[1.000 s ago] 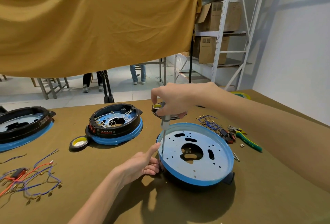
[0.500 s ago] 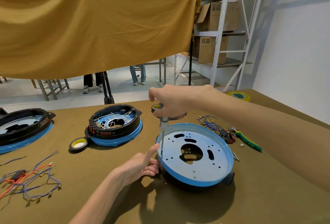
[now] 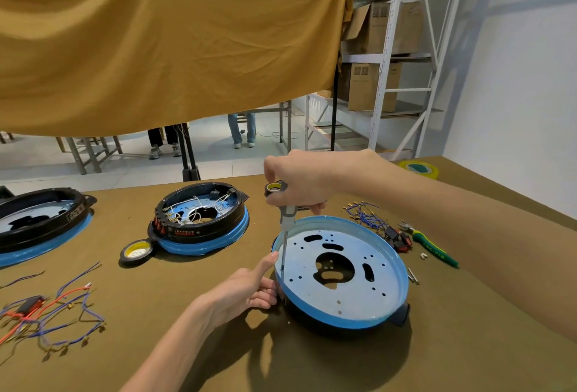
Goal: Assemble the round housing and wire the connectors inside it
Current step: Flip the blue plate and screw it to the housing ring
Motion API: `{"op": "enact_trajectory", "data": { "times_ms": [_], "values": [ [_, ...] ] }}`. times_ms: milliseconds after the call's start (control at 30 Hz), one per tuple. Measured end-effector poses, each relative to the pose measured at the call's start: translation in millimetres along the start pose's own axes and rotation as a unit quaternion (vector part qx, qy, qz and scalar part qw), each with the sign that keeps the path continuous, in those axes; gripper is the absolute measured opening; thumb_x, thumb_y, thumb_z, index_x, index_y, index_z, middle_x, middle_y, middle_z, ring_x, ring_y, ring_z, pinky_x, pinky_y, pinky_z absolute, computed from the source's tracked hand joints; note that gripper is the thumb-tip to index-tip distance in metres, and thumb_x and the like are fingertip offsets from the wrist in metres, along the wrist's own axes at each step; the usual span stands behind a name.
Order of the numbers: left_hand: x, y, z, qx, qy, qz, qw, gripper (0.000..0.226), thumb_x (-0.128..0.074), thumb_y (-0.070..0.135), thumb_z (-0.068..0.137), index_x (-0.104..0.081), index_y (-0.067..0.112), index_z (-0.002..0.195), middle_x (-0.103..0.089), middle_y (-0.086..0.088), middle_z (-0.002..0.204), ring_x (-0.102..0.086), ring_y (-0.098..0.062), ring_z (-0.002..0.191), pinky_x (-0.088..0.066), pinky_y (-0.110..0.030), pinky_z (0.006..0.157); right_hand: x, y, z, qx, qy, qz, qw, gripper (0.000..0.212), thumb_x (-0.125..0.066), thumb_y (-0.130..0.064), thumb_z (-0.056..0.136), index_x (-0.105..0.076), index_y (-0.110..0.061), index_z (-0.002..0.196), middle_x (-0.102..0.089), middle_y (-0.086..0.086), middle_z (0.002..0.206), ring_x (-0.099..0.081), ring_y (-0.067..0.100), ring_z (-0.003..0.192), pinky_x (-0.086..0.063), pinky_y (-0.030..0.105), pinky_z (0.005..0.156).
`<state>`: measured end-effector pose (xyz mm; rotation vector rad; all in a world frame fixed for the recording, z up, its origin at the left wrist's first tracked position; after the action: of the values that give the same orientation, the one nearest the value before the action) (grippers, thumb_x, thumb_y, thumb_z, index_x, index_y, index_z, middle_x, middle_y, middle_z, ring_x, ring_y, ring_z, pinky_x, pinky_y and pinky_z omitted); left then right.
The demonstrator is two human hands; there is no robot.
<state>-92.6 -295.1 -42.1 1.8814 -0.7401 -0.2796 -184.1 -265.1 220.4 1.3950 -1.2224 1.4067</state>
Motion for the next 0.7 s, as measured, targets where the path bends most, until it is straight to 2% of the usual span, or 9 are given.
{"op": "enact_trajectory", "data": {
  "times_ms": [67, 133, 233, 300, 400, 467, 533, 633, 700],
  "values": [
    [-1.2, 0.4, -0.1, -0.003, -0.002, 0.002, 1.0, 0.103, -0.059, 0.09, 0.056, -0.072, 0.0, 0.102, -0.075, -0.005, 0.074, -0.07, -0.012, 0.067, -0.055, -0.021, 0.067, -1.2, 0.9, 0.4, -0.003, 0.002, -0.008, 1.0, 0.042, -0.06, -0.042, 0.099, -0.038, -0.021, 0.127, -0.073, 0.005, 0.079, -0.071, 0.017, 0.052, -0.06, 0.032, 0.052],
    [-2.5, 0.6, -0.6, -0.003, -0.005, 0.0, 1.0, 0.102, -0.059, 0.09, 0.055, -0.073, -0.001, 0.1, -0.074, -0.006, 0.074, -0.068, -0.013, 0.068, -0.055, -0.021, 0.067, -6.9, -1.5, -2.0, 0.004, -0.041, 0.049, 0.998, 0.054, -0.069, -0.031, 0.094, -0.031, -0.032, 0.132, -0.073, 0.007, 0.086, -0.074, 0.019, 0.06, -0.06, 0.028, 0.053],
    [-2.6, 1.1, -0.8, -0.005, -0.005, -0.003, 1.0, 0.103, -0.059, 0.09, 0.055, -0.072, -0.002, 0.101, -0.073, -0.006, 0.075, -0.068, -0.013, 0.068, -0.055, -0.021, 0.067, -4.7, -0.4, -1.8, -0.009, -0.027, 0.037, 0.999, 0.048, -0.065, -0.036, 0.097, -0.034, -0.024, 0.132, -0.074, 0.006, 0.077, -0.073, 0.02, 0.055, -0.06, 0.028, 0.051],
    [-2.6, 0.8, -1.1, -0.003, -0.009, -0.001, 1.0, 0.104, -0.06, 0.091, 0.054, -0.072, -0.002, 0.101, -0.073, -0.006, 0.075, -0.068, -0.013, 0.068, -0.055, -0.021, 0.067, -3.9, -0.2, -1.4, -0.009, -0.015, 0.045, 0.999, 0.051, -0.064, -0.042, 0.098, -0.033, -0.025, 0.135, -0.073, 0.008, 0.081, -0.073, 0.021, 0.056, -0.06, 0.028, 0.051],
    [-2.0, 0.7, -0.9, -0.004, -0.011, -0.003, 1.0, 0.108, -0.062, 0.093, 0.049, -0.073, -0.001, 0.1, -0.073, -0.007, 0.075, -0.068, -0.013, 0.068, -0.055, -0.021, 0.067, -5.4, -3.0, -5.6, 0.004, -0.048, 0.101, 0.994, 0.06, -0.071, -0.028, 0.094, -0.029, -0.033, 0.135, -0.072, 0.01, 0.086, -0.075, 0.02, 0.063, -0.061, 0.027, 0.055],
    [-1.1, -0.1, 0.0, -0.006, -0.009, -0.003, 1.0, 0.113, -0.065, 0.096, 0.044, -0.073, -0.001, 0.1, -0.073, -0.007, 0.075, -0.068, -0.013, 0.067, -0.055, -0.021, 0.067, -3.0, -1.1, -4.6, -0.004, -0.026, 0.063, 0.998, 0.048, -0.065, -0.034, 0.098, -0.034, -0.024, 0.132, -0.074, 0.008, 0.081, -0.073, 0.019, 0.056, -0.059, 0.026, 0.05],
    [-0.5, -0.8, 0.1, -0.004, -0.004, 0.002, 1.0, 0.116, -0.065, 0.098, 0.042, -0.073, -0.001, 0.101, -0.074, -0.007, 0.075, -0.069, -0.013, 0.067, -0.055, -0.021, 0.066, -1.1, 1.9, -2.4, -0.013, -0.002, 0.028, 1.0, 0.048, -0.061, -0.043, 0.099, -0.034, -0.021, 0.132, -0.074, 0.007, 0.079, -0.069, 0.015, 0.049, -0.056, 0.026, 0.047],
    [-1.3, -0.1, -0.1, -0.003, -0.007, -0.001, 1.0, 0.112, -0.064, 0.096, 0.047, -0.073, -0.001, 0.102, -0.074, -0.006, 0.075, -0.069, -0.012, 0.067, -0.055, -0.021, 0.066, -3.4, 0.8, -4.2, -0.001, -0.039, 0.052, 0.998, 0.062, -0.072, -0.03, 0.092, -0.027, -0.028, 0.134, -0.071, 0.01, 0.088, -0.062, 0.009, 0.044, -0.054, 0.023, 0.049],
    [-2.7, 1.1, -1.3, -0.004, -0.009, -0.005, 1.0, 0.106, -0.061, 0.091, 0.052, -0.072, -0.002, 0.103, -0.074, -0.005, 0.074, -0.068, -0.013, 0.068, -0.055, -0.02, 0.067, -3.6, 1.1, -4.1, -0.007, -0.029, 0.02, 0.999, 0.05, -0.067, -0.035, 0.096, -0.032, -0.022, 0.129, -0.074, 0.008, 0.076, -0.066, 0.014, 0.046, -0.053, 0.025, 0.047]
  ]
}}
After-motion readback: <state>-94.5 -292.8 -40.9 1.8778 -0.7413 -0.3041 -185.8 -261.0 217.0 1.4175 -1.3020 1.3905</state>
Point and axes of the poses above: each hand's wrist, its own z-axis towards the middle knuckle, its own x-axis out of the back of the hand, y = z × x, the point moved 10 cm from there along z, towards the middle knuckle
